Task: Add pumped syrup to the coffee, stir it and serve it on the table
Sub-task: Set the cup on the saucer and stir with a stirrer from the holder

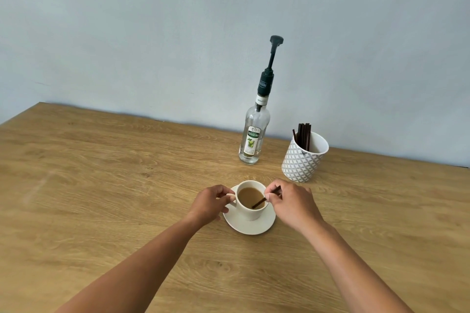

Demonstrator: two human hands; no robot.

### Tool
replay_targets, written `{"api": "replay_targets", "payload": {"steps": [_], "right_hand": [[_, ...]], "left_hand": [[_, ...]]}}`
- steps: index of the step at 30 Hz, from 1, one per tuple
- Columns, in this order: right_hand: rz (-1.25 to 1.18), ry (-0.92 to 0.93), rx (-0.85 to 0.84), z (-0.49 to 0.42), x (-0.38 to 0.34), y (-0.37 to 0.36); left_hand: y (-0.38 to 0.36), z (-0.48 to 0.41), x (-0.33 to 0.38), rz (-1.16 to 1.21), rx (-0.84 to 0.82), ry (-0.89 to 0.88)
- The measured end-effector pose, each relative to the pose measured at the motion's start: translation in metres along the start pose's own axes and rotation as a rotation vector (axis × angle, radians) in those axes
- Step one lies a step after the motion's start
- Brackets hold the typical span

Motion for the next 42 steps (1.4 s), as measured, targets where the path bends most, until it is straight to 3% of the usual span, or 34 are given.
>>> {"api": "replay_targets", "payload": {"steps": [4, 10, 21, 29, 36, 42], "right_hand": [[-0.077, 0.008, 0.008, -0.001, -0.005, -0.007], [0.112, 0.064, 0.075, -0.002, -0.008, 0.002], [0.009, 0.039, 0.011, -0.002, -0.007, -0.006], [0.157, 0.094, 0.030, -0.003, -0.009, 0.001], [0.055, 0.143, -0.025, -0.003, -0.024, -0.010], [0.134, 0.150, 0.028, -0.005, -0.023, -0.004]], "left_hand": [[0.000, 0.001, 0.000, -0.001, -0.001, 0.005], [0.000, 0.001, 0.002, -0.008, -0.005, 0.003], [0.000, 0.002, 0.003, -0.014, 0.001, 0.009], [0.001, 0.003, 0.004, -0.023, -0.002, 0.006], [0.001, 0.004, 0.005, -0.032, 0.002, 0.002], [0.001, 0.003, 0.005, -0.037, -0.006, 0.004]]}}
Point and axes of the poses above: each hand's wrist, its own z-axis away from the middle knuckle, its own y-axis out of the back of the hand, x = y × z, the point moved 9 cm from there along -z, towards the middle knuckle, and after that the axes turned 5 degrees about -z, right-handed, at the moved point
